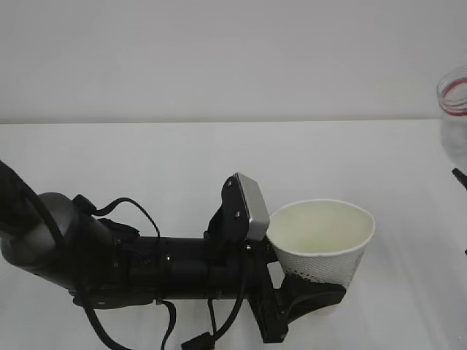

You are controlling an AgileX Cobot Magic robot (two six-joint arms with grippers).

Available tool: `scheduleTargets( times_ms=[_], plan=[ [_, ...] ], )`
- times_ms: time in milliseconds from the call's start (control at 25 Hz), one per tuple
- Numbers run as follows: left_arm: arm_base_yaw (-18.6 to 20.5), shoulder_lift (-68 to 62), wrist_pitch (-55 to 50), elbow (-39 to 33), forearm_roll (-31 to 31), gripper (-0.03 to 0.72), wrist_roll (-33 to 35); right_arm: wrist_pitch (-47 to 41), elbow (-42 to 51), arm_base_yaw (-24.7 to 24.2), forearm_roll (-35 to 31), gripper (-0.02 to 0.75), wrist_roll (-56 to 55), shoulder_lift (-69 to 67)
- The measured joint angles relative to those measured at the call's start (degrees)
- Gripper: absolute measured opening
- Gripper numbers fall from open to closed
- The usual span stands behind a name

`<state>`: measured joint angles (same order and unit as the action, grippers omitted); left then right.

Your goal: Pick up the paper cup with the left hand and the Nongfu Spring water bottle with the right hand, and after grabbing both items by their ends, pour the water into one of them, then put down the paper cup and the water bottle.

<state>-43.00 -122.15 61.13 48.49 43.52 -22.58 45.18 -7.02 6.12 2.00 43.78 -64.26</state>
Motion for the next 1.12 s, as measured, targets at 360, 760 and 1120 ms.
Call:
scheduleTargets(
  times_ms=[360,760,1120],
  plan=[
    [0.00,0.00,1.24,0.00,0.35,0.496,0.00,0.00,0.00,0.00,0.00,0.390,7.29,0.00],
    [0.00,0.00,1.24,0.00,0.65,0.495,0.00,0.12,0.00,0.00,0.00,0.389,13.21,0.00],
    [0.00,0.00,-1.47,1.95,1.43,0.494,-3.25,0.12,0.00,0.00,0.00,0.389,17.17,0.00]
  ],
)
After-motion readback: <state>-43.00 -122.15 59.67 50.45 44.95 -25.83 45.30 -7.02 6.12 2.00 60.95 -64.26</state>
